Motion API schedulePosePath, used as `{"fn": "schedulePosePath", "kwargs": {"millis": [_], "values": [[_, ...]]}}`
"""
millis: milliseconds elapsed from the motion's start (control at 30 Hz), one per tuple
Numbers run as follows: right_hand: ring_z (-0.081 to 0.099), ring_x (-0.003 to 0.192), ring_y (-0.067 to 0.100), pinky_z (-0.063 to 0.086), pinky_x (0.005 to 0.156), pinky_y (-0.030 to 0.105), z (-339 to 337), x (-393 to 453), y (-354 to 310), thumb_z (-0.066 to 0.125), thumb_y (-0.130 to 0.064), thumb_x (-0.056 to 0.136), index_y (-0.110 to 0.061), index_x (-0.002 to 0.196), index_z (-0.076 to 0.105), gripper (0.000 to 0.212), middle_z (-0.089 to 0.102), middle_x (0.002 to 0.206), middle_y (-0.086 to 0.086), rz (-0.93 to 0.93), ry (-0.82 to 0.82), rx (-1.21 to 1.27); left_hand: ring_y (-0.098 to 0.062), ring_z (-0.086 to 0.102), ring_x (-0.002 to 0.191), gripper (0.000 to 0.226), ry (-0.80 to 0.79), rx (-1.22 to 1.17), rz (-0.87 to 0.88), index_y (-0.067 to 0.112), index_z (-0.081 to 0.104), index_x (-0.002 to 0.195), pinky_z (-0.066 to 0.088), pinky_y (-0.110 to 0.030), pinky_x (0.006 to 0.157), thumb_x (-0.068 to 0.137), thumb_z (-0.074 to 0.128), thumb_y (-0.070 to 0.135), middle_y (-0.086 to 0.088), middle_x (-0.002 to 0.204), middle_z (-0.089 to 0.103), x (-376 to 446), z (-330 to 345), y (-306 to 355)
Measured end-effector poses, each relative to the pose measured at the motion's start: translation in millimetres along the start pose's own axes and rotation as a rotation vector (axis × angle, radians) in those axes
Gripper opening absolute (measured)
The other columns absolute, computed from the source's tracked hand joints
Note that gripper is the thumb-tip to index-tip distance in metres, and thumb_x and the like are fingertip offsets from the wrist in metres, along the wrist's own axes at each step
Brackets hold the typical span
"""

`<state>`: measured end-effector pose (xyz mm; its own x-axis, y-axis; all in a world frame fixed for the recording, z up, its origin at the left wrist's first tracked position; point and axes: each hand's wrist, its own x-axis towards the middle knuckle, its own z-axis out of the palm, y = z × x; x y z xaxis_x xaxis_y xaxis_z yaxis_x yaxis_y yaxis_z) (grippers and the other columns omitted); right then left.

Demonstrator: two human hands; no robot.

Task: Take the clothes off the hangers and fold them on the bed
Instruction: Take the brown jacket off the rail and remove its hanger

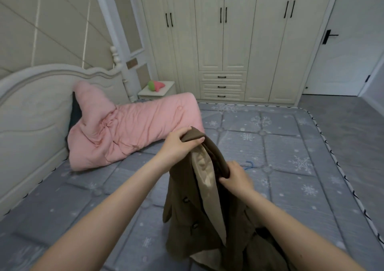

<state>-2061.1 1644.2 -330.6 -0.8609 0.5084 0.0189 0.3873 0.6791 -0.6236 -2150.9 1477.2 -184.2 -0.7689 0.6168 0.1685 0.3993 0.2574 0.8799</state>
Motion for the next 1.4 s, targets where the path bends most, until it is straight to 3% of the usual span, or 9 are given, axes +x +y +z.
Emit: {"fn": "schedulePosePath", "kwargs": {"millis": [133, 233, 367, 533, 633, 800, 1100, 1200, 1400], "values": [[0.059, 0.091, 0.026, 0.043, 0.065, 0.031, -38.1, -27.0, 16.0, 0.059, -0.017, 0.075, -0.02, 0.097, 0.058, 0.022, 0.058, 0.097, 0.002, 0.014, 0.084, -0.135, 0.012, 0.055, 0.074, 0.013, 0.106, -0.021, 0.055, 0.03, 0.061, 0.083, 0.041, -0.004, 0.067, 0.086, 0.066, 0.019, 0.016, 0.081, 0.06, -30.0, 3.2, 43.9], [0.064, 0.087, 0.032, 0.051, 0.066, 0.035, -70.0, -52.0, 36.0, 0.054, -0.004, 0.074, -0.018, 0.083, 0.064, 0.019, 0.067, 0.086, 0.011, 0.149, 0.134, 0.066, 0.011, 0.055, 0.075, 0.011, 0.209, -0.044, 0.13, 0.026, 0.062, 0.085, 0.04, -0.002, 0.066, 0.087, 0.065, 0.016, 0.015, 0.083, 0.061, -56.8, 3.7, 74.7], [0.058, 0.098, 0.031, 0.048, 0.08, 0.037, -121.5, -76.4, 45.9, 0.055, 0.003, 0.078, -0.009, 0.101, 0.062, 0.027, 0.06, 0.105, 0.013, 0.088, 0.306, 0.136, 0.019, 0.054, 0.075, 0.008, 0.272, -0.007, 0.185, 0.022, 0.064, 0.094, 0.038, 0.001, 0.068, 0.089, 0.062, 0.016, 0.015, 0.087, 0.063, -92.8, 0.4, 98.4], [0.053, 0.081, 0.025, 0.046, 0.067, 0.036, -182.6, -114.2, 36.1, 0.058, 0.002, 0.075, -0.016, 0.084, 0.054, 0.02, 0.054, 0.091, 0.006, -0.019, 0.488, 0.035, 0.007, 0.054, 0.082, 0.007, 0.373, 0.072, 0.157, 0.021, 0.062, 0.097, 0.039, -0.006, 0.072, 0.091, 0.06, 0.019, 0.014, 0.087, 0.062, -136.7, -9.1, 102.4], [0.055, 0.086, 0.029, 0.045, 0.063, 0.035, -204.2, -138.9, 30.3, 0.058, -0.002, 0.079, -0.016, 0.083, 0.057, 0.014, 0.057, 0.091, 0.006, -0.137, 0.404, -0.225, -0.009, 0.055, 0.089, 0.007, 0.407, 0.144, 0.117, 0.021, 0.058, 0.098, 0.037, -0.021, 0.075, 0.092, 0.057, 0.018, 0.005, 0.093, 0.062, -160.0, -16.5, 103.9], [0.056, 0.098, 0.029, 0.038, 0.063, 0.029, -223.3, -183.6, 20.8, 0.057, -0.008, 0.083, -0.016, 0.095, 0.066, 0.017, 0.059, 0.101, 0.006, -0.109, 0.328, -0.375, -0.02, 0.052, 0.098, 0.02, 0.419, 0.388, 0.182, 0.01, 0.059, 0.106, 0.029, -0.017, 0.071, 0.086, 0.062, 0.009, -0.009, 0.104, 0.059, -196.9, -28.8, 108.5], [0.058, 0.096, 0.027, 0.045, 0.072, 0.031, -263.7, -306.6, -88.4, 0.057, -0.015, 0.079, -0.028, 0.097, 0.072, 0.027, 0.07, 0.098, 0.003, -0.092, 0.613, -0.198, -0.029, 0.051, 0.101, 0.025, 0.53, 0.408, 0.205, 0.014, 0.054, 0.106, 0.044, -0.038, 0.085, 0.082, 0.052, 0.005, -0.012, 0.109, 0.053, -276.5, -98.9, 119.0], [0.059, 0.092, 0.027, 0.047, 0.085, 0.036, -263.0, -353.0, -129.1, 0.054, -0.009, 0.077, -0.025, 0.098, 0.072, 0.031, 0.07, 0.092, 0.003, -0.13, 0.654, -0.135, -0.028, 0.05, 0.103, 0.025, 0.594, 0.252, 0.2, 0.013, 0.052, 0.107, 0.04, -0.034, 0.085, 0.084, 0.05, 0.006, -0.013, 0.112, 0.054, -307.8, -118.3, 126.4], [0.058, 0.087, 0.028, 0.049, 0.075, 0.035, -261.0, -432.2, -180.1, 0.046, -0.001, 0.073, -0.015, 0.094, 0.071, 0.035, 0.065, 0.084, 0.006, -0.145, 0.724, -0.014, -0.031, 0.045, 0.112, 0.024, 0.62, 0.237, 0.232, 0.01, 0.058, 0.11, 0.034, -0.03, 0.092, 0.088, 0.048, 0.011, -0.018, 0.118, 0.049, -366.9, -144.8, 130.9]]}}
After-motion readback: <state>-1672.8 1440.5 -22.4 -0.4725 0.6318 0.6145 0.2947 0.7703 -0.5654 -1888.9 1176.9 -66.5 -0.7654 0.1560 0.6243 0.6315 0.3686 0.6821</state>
